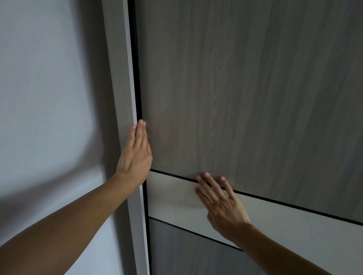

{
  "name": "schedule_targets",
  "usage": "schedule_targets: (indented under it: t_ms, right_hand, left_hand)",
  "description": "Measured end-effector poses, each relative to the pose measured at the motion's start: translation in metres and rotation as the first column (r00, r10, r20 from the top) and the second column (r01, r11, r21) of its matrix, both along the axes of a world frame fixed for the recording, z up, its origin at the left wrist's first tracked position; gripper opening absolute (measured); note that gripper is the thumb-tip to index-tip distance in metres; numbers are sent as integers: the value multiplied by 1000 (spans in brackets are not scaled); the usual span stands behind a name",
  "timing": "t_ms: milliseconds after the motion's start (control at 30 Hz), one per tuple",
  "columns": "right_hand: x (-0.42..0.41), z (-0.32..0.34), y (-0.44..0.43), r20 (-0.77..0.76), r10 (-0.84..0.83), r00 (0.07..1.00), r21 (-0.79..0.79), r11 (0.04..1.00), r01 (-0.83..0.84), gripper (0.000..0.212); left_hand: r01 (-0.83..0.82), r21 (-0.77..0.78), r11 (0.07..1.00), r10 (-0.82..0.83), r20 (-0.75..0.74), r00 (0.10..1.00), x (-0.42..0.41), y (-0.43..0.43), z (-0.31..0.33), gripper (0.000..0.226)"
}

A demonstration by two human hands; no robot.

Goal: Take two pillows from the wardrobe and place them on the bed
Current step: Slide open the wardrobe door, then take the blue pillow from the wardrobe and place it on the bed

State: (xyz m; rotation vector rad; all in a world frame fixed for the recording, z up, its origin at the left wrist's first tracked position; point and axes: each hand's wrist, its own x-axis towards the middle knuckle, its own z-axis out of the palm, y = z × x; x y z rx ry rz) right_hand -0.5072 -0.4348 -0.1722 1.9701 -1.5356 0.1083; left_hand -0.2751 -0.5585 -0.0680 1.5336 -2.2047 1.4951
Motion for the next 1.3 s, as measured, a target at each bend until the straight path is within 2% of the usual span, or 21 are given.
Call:
schedule_targets:
  t_ms: [133, 267, 367, 500, 733, 867, 967, 1067, 1300]
  right_hand:
    - [2, -2, 3, 13, -5, 1000, 11, 1000, 5, 73]
    - [-3, -12, 21, 43, -11, 999, 58, 998, 8, 73]
    - [-16, -19, 45, 93, -16, 995, 78, 997, 9, 69]
    - [-53, -25, 95, 168, -44, 985, 79, 996, 32, 50]
    - [-171, -28, 248, 244, -273, 931, 123, 961, 250, 33]
    - [-247, -29, 356, 213, -479, 851, 222, 872, 436, 23]
    - [-297, -35, 433, 201, -621, 758, 317, 773, 549, 27]
    - [-338, -46, 498, 206, -704, 679, 326, 704, 631, 24]
    - [-416, -82, 591, 205, -840, 503, 407, 541, 736, 35]
  left_hand:
    - [-44, 26, 999, 43, 14, 999, -3, 9, 3, 55]
    - [6, 132, 991, 1, -52, 999, -6, 27, -3, 38]
    - [102, 238, 966, -76, -118, 990, -18, 48, -14, 33]
    - [289, 358, 888, -216, -232, 949, -62, 92, -26, 24]
    - [504, 454, 735, -406, -300, 863, -202, 201, -59, 18]
    - [595, 515, 617, -519, -302, 800, -302, 286, -87, 17]
    - [658, 537, 528, -590, -325, 739, -370, 348, -107, 20]
    - [699, 563, 441, -642, -347, 684, -428, 400, -123, 22]
    - [723, 623, 300, -727, -342, 596, -534, 469, -163, 22]
